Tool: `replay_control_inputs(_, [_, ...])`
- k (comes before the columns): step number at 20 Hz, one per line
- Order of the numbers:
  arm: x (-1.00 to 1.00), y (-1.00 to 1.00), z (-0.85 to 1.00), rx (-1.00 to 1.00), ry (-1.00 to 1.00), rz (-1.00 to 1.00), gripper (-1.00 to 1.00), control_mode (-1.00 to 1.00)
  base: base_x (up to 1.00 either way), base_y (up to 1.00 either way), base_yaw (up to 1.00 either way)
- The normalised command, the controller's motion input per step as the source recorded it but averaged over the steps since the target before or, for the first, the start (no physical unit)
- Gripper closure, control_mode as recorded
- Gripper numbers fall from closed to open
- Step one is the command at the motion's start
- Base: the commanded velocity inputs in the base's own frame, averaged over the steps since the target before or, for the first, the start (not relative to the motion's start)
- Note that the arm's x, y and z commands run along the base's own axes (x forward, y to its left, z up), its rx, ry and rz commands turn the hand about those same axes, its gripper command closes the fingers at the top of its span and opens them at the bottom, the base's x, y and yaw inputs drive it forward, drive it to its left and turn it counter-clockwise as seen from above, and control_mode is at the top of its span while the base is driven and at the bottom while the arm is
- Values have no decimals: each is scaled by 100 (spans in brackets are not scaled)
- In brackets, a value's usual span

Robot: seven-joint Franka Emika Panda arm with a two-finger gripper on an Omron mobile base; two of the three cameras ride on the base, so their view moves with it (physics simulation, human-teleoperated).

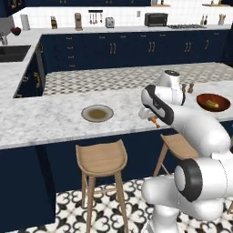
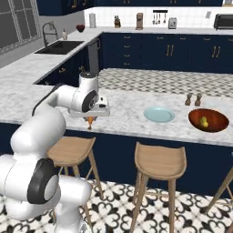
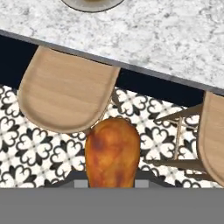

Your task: Pick the chicken drumstick and cucumber from their plates and place them in the bowl. Then put the bowl in the fridge.

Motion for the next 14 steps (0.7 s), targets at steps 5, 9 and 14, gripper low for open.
replay_control_inputs(5, [0,0,0,0,0,0,100,100,-6,-100,0])
replay_control_inputs(9, [0,0,0,0,0,0,100,100,0,-100,0])
replay_control_inputs(14, [0,0,0,0,0,0,100,100,0,-100,0])
